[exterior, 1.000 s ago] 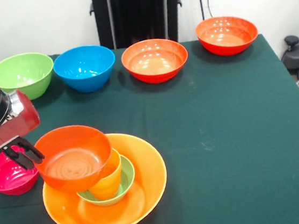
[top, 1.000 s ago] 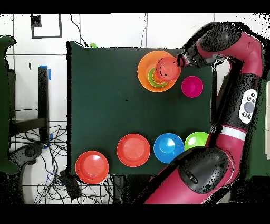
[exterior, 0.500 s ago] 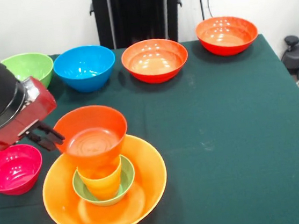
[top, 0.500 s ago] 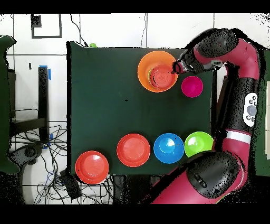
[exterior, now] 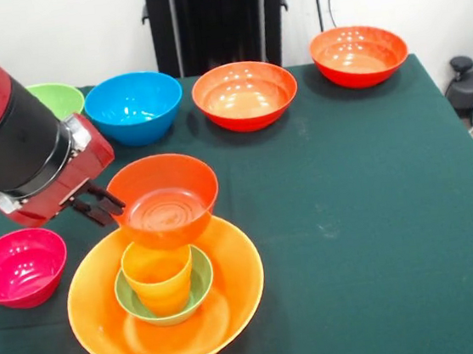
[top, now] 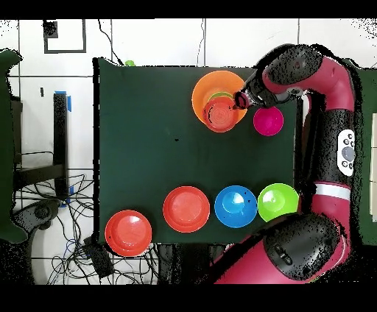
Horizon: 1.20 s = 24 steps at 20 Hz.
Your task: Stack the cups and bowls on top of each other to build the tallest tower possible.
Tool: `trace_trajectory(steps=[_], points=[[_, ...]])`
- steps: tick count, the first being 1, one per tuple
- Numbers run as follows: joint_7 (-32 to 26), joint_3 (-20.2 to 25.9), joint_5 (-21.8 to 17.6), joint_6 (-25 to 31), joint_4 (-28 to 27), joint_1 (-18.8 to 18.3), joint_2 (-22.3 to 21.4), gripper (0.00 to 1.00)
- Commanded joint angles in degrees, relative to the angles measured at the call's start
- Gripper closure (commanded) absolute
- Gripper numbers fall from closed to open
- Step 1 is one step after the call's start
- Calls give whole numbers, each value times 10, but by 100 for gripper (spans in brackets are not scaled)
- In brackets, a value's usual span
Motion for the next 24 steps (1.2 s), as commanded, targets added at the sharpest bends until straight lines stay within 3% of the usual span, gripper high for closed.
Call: trace_trajectory(steps=[1, 9, 16, 20, 22, 24], points=[[-80, -36, -17, -61, 44, 4, -8, 100], [-94, -35, -25, -76, 28, 10, -8, 100], [-132, -24, -49, -33, -44, 30, -4, 100], [-125, -42, -45, -42, -6, 24, -3, 100], [-124, -48, -42, -76, 29, 10, -2, 100], [-125, -50, -45, -75, 25, 10, 1, 100]])
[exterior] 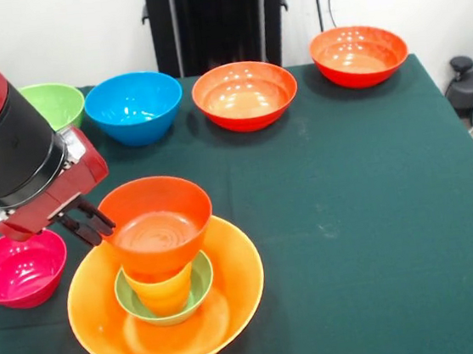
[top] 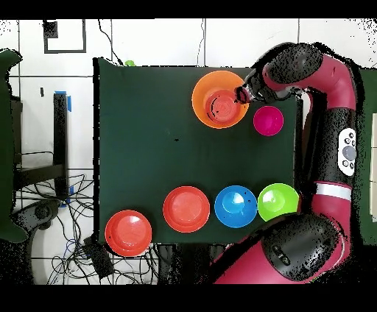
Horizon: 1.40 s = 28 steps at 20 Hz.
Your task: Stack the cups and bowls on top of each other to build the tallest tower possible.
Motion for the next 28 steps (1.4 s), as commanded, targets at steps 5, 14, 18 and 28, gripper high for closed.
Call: trace_trajectory(steps=[5, 14, 18, 28], points=[[-141, -40, -44, -29, 7, 10, 11, 100], [-136, -46, -33, -43, 28, 1, 6, 100], [-117, -42, -22, -47, 31, -1, 9, 0], [-113, -37, -15, -47, 28, 0, 13, 0]])
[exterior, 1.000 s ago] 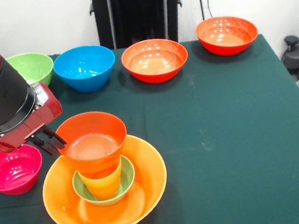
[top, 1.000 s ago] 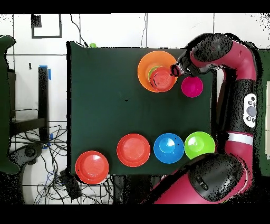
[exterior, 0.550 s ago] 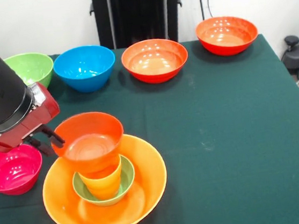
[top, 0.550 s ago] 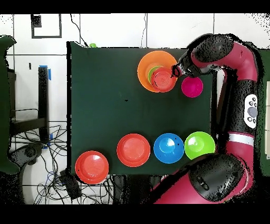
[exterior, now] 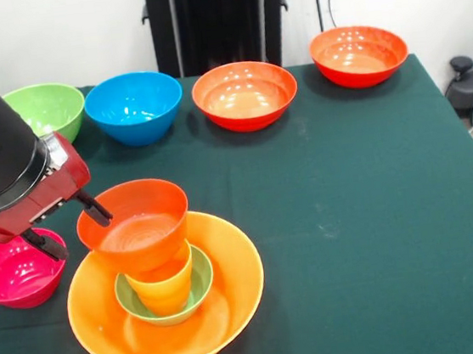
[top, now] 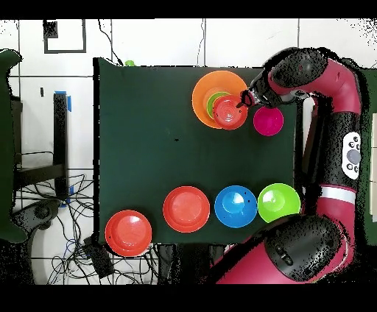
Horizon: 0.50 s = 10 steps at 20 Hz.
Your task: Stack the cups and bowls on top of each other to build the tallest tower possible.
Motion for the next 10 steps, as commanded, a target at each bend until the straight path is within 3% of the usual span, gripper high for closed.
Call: trace_trajectory(steps=[1, 10], points=[[-113, -20, -11, -40, 28, 6, 12, 0], [-109, -20, -11, -34, 21, 8, 15, 0]])
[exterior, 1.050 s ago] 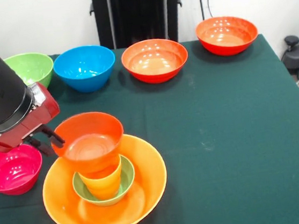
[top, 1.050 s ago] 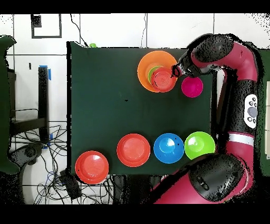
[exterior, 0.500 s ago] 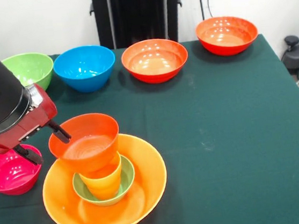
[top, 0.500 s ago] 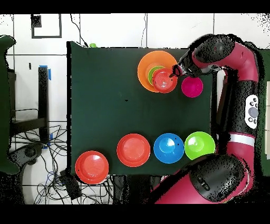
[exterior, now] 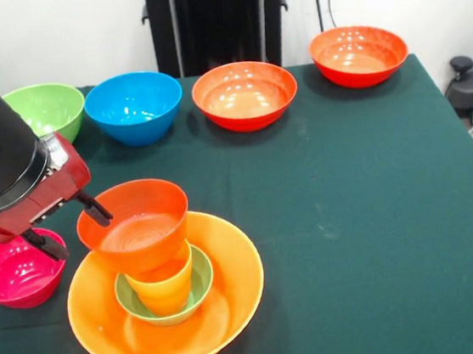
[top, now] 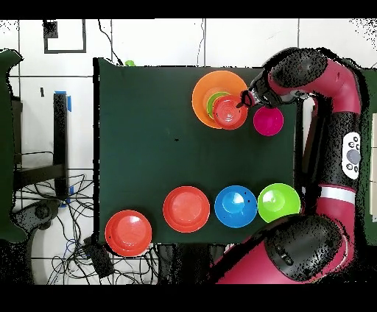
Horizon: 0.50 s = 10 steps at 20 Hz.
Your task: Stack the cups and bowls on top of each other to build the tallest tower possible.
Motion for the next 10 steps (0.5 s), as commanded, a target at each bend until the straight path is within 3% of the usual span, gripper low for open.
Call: trace_trajectory(steps=[1, 5, 6, 10], points=[[-105, -19, -9, -38, 25, 8, 14, 0], [-66, -25, 0, -64, 55, 8, 5, 0], [-65, -25, 3, -71, 62, 8, 4, 100], [-59, -26, 4, -83, 69, 10, 1, 100]])
